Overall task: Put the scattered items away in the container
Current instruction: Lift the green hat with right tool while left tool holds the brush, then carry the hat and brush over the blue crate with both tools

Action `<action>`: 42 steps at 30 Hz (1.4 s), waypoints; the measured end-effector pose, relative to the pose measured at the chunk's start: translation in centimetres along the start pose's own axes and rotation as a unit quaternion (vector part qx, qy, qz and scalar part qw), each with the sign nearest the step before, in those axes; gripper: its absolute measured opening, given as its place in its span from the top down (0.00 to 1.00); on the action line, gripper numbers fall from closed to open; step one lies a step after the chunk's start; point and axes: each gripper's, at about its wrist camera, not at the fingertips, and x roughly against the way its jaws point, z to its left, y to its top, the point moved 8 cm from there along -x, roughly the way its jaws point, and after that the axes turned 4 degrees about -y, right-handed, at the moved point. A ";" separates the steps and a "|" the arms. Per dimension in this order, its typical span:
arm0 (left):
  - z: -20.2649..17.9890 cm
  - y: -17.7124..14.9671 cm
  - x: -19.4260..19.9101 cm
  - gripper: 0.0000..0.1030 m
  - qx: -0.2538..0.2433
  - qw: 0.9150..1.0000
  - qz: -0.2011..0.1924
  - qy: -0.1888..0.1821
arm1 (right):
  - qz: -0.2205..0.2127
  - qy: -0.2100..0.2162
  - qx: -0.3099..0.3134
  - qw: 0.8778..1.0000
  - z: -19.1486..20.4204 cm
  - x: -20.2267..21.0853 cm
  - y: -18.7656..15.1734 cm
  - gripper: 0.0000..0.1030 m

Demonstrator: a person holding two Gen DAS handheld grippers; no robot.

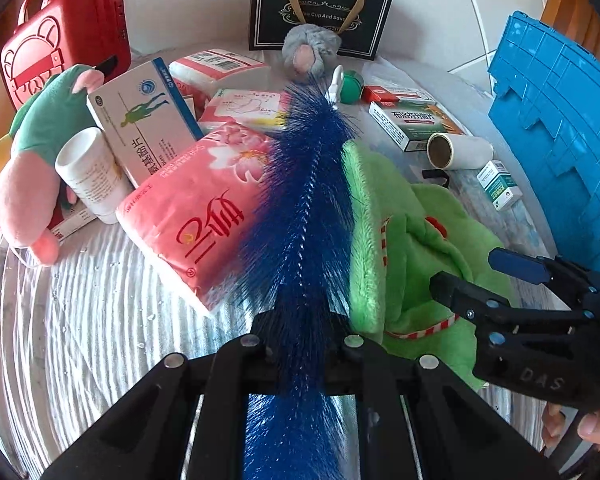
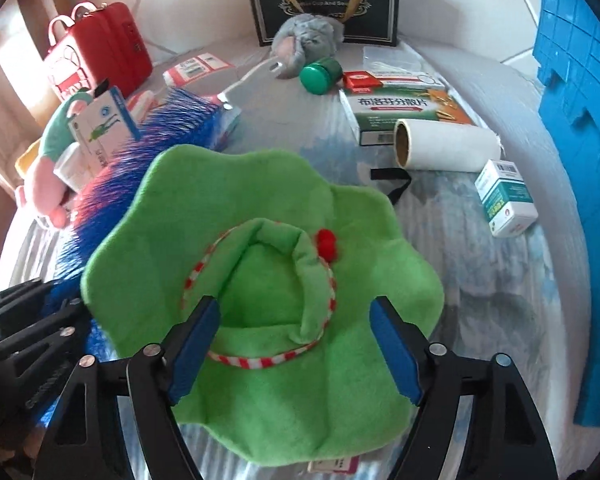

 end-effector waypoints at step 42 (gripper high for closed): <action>-23.4 12.7 29.9 0.90 -0.129 0.947 -0.274 -0.110 | -0.341 -0.126 -0.061 0.930 -10.5 40.8 9.3 0.82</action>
